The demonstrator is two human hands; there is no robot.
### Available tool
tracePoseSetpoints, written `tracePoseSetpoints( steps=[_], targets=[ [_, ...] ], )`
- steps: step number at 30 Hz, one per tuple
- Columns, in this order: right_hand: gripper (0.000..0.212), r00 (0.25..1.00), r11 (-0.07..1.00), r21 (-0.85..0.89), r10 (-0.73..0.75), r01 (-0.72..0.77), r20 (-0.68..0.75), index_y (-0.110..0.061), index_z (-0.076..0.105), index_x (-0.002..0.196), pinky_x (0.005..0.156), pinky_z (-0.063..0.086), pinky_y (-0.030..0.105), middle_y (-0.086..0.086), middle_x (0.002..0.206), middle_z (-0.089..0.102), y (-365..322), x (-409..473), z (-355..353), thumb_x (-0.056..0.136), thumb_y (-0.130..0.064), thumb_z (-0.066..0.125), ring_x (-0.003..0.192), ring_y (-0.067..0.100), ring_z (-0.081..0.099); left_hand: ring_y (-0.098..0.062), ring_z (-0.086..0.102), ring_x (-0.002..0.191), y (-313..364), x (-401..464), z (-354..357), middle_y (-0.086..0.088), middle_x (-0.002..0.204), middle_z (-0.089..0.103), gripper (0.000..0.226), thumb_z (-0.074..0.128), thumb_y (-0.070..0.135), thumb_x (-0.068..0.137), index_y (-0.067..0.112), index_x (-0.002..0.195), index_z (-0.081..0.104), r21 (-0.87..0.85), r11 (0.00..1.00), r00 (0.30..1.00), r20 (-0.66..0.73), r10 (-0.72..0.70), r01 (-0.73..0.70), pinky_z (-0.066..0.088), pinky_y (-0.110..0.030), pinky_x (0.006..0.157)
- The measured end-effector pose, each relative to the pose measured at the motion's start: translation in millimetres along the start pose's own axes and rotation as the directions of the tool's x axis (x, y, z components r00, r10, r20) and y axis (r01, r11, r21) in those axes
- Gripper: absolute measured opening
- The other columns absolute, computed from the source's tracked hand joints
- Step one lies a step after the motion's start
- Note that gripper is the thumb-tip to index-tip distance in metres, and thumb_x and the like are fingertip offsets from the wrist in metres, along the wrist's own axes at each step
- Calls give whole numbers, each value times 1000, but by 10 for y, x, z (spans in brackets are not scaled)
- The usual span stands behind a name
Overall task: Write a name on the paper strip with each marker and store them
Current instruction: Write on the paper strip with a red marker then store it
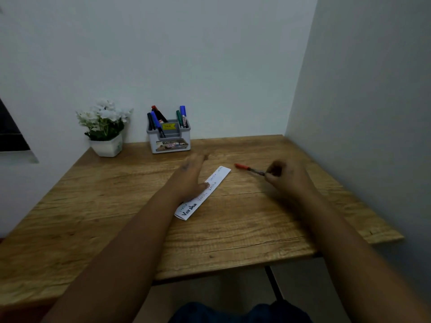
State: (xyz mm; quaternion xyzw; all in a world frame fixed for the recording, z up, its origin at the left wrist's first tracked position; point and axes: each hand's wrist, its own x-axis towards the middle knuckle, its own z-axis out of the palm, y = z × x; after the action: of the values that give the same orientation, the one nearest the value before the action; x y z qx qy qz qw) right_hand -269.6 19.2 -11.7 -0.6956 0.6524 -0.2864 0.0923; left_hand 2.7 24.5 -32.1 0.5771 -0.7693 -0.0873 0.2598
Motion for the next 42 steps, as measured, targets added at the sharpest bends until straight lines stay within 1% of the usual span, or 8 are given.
tracePoseSetpoints(
  steps=[4,10,14,21,24,27,35,42],
  targets=[
    [8,944,944,-51,-321,325,73,-20,70,96,77,51,29,-4,94,65,-289,-59,31,91,-21,65,89,13,60,-19,18,146,31,18,32,3,160,17,96,71,21,85,32,154,5,36,999,998,57,-21,19,26,-36,116],
    [44,945,935,-217,-229,280,232,-31,51,131,82,51,32,0,123,48,-412,63,378,90,-43,61,104,15,51,-19,24,144,14,41,76,5,155,31,79,61,17,92,29,153,12,10,999,989,145,-36,35,26,-37,116],
    [33,946,971,-127,-162,205,281,-20,58,129,71,53,30,3,106,63,-524,142,386,96,-21,55,86,15,59,-18,32,139,-27,49,86,7,151,37,81,64,17,90,29,152,14,-35,999,992,122,-29,34,33,-38,113],
    [20,904,921,354,-284,164,321,-24,69,104,79,59,32,1,97,69,-676,162,107,92,-10,61,87,19,69,-21,2,149,32,51,53,3,162,2,103,71,16,84,27,154,-4,85,996,999,35,32,-35,18,-38,116],
    [15,915,767,639,-291,49,280,-13,72,94,80,58,26,5,92,73,-724,202,105,81,-7,75,89,17,71,-26,45,122,69,47,59,-7,134,47,57,59,12,88,25,137,32,44,999,994,111,26,-31,44,-45,99],
    [22,924,580,808,-244,-105,295,-5,68,101,81,56,25,7,92,70,-729,243,274,80,-6,75,88,14,69,-27,55,97,128,19,81,-13,114,58,47,52,9,90,21,131,32,40,999,987,160,21,-27,49,-45,80],
    [11,859,646,763,-378,-21,344,-6,62,103,79,55,20,4,95,70,-748,216,510,92,-8,63,84,5,68,-22,62,91,13,35,138,-5,103,66,34,59,34,88,20,119,56,9,1000,995,103,-14,13,52,-40,79],
    [16,878,651,759,-361,-4,314,2,56,104,79,56,28,16,90,69,-742,238,662,98,-12,55,77,15,66,-21,53,60,66,101,155,0,62,52,39,44,44,97,25,65,53,-5,990,979,148,-139,141,37,-30,55]
  ],
)
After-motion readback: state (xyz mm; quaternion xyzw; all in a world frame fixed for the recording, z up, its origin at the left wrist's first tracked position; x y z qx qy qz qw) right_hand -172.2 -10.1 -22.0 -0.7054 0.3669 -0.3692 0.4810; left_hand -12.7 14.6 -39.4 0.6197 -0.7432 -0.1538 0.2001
